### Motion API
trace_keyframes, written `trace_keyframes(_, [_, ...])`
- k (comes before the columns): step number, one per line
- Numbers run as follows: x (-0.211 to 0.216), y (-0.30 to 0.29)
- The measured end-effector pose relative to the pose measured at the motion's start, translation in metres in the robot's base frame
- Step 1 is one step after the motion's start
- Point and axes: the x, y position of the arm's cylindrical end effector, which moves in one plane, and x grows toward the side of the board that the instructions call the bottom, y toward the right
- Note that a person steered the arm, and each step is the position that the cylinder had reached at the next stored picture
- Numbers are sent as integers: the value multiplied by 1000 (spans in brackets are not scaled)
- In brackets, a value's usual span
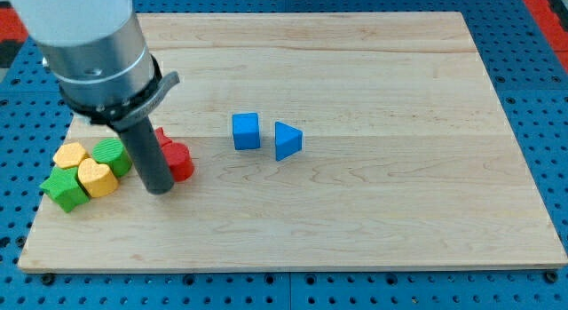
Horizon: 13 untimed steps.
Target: Push the blue triangle to the top right side of the board
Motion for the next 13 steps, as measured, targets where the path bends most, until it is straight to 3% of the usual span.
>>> trace_keyframes(1, [-52,13])
trace_keyframes(2, [-71,15])
trace_keyframes(4, [-31,110])
trace_keyframes(5, [-58,199])
trace_keyframes(6, [-101,249])
trace_keyframes(7, [-112,251])
trace_keyframes(8, [-52,285])
trace_keyframes(9, [-67,220])
trace_keyframes(12, [-225,173])
trace_keyframes(13, [-225,125])
